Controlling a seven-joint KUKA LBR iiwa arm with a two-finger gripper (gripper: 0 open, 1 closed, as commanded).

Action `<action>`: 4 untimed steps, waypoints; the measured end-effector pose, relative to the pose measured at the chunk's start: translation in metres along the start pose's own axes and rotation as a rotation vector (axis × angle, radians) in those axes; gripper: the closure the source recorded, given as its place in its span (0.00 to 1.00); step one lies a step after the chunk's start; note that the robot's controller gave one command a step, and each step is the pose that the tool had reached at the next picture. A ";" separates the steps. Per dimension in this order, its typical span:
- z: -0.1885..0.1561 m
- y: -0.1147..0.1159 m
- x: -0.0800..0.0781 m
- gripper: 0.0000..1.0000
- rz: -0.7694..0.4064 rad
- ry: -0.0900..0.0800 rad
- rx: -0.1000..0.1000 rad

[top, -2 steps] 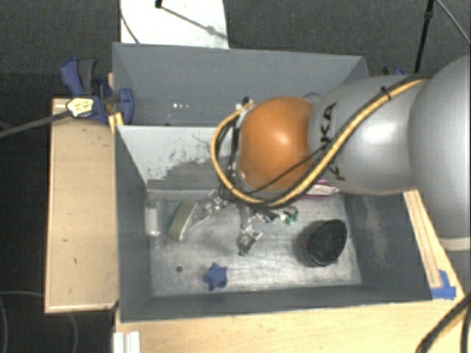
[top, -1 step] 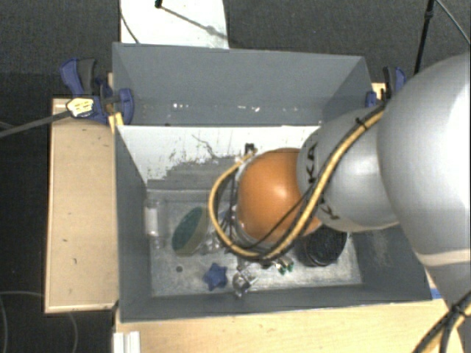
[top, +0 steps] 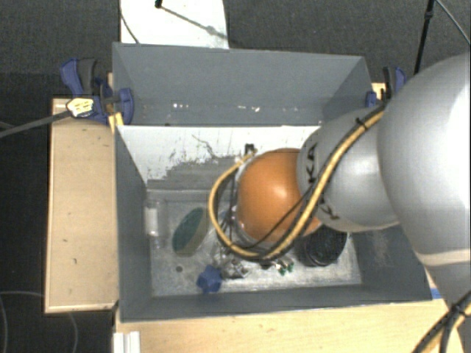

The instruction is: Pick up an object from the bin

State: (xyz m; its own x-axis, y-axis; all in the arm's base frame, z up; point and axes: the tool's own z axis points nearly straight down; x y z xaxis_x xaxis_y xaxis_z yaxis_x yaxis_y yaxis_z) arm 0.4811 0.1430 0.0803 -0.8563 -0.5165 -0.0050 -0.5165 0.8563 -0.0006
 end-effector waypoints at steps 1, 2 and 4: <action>0.000 0.000 -0.001 0.00 0.000 -0.002 0.000; 0.008 0.042 -0.029 0.00 -0.389 -0.002 -0.002; -0.200 -0.013 -0.024 1.00 -0.646 -0.005 0.004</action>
Offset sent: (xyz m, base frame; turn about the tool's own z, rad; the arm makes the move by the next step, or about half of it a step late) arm 0.0000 0.0000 0.0000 0.0000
